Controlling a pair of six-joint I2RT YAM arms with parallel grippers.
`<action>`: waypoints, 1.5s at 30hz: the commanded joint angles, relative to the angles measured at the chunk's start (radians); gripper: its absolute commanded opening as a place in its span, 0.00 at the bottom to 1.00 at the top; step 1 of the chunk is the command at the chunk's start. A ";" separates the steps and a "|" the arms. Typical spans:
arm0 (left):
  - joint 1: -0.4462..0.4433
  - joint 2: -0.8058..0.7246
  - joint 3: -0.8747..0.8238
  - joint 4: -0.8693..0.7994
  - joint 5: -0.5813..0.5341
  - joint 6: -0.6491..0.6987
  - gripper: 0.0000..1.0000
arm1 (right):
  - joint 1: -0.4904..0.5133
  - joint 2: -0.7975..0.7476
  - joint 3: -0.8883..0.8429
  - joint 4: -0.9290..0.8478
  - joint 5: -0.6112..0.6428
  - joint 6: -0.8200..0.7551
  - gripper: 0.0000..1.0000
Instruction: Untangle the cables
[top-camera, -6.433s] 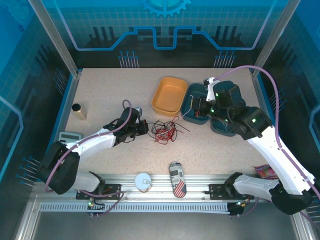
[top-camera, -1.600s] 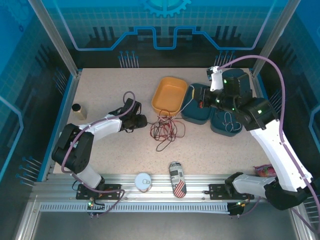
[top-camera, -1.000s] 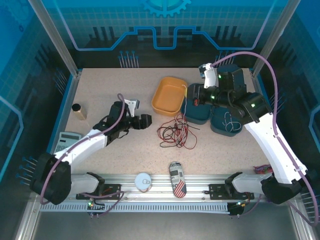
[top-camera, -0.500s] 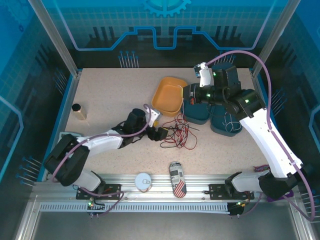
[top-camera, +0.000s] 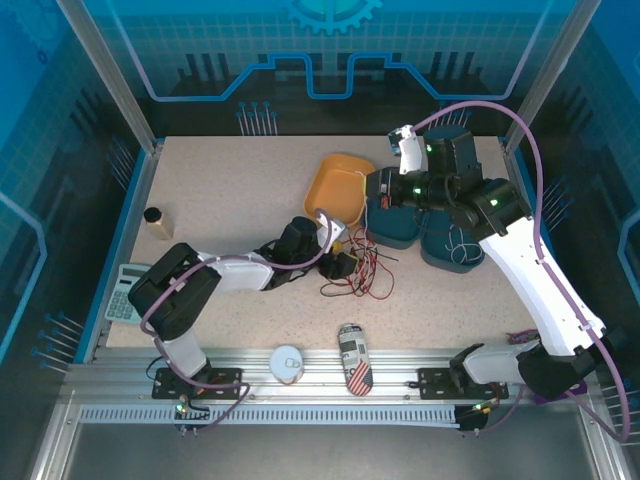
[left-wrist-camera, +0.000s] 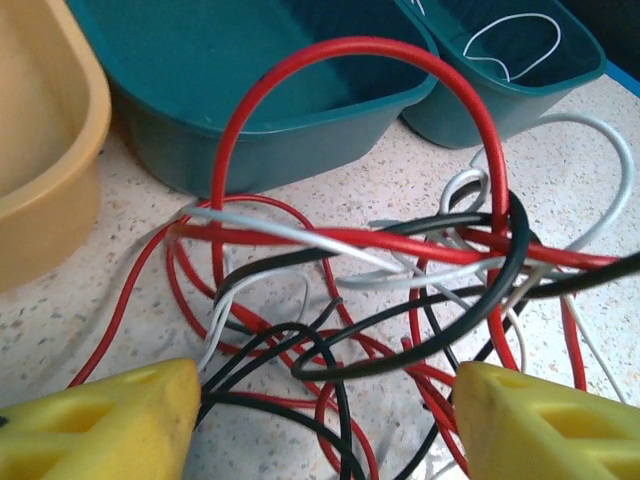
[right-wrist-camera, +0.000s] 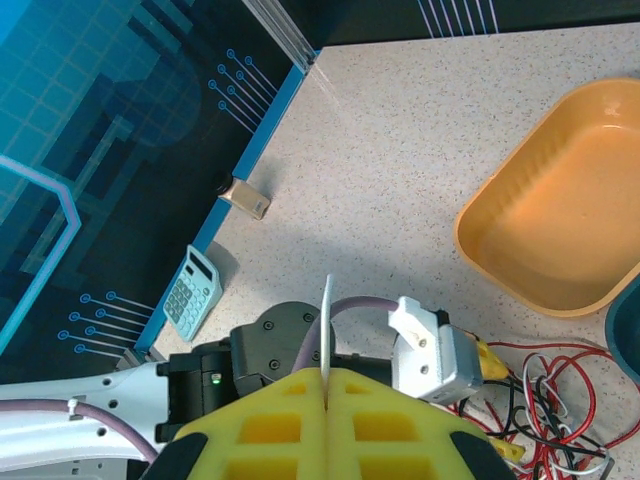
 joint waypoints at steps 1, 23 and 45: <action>-0.009 0.034 0.045 0.046 -0.011 -0.022 0.60 | 0.001 -0.012 0.004 0.022 -0.021 0.012 0.00; -0.004 -0.363 -0.182 -0.106 -0.495 -0.244 0.00 | -0.005 -0.147 -0.038 -0.034 0.030 0.034 0.00; 0.383 -0.560 -0.332 -0.435 -0.588 -0.478 0.00 | -0.060 -0.022 0.044 -0.154 0.055 -0.023 0.00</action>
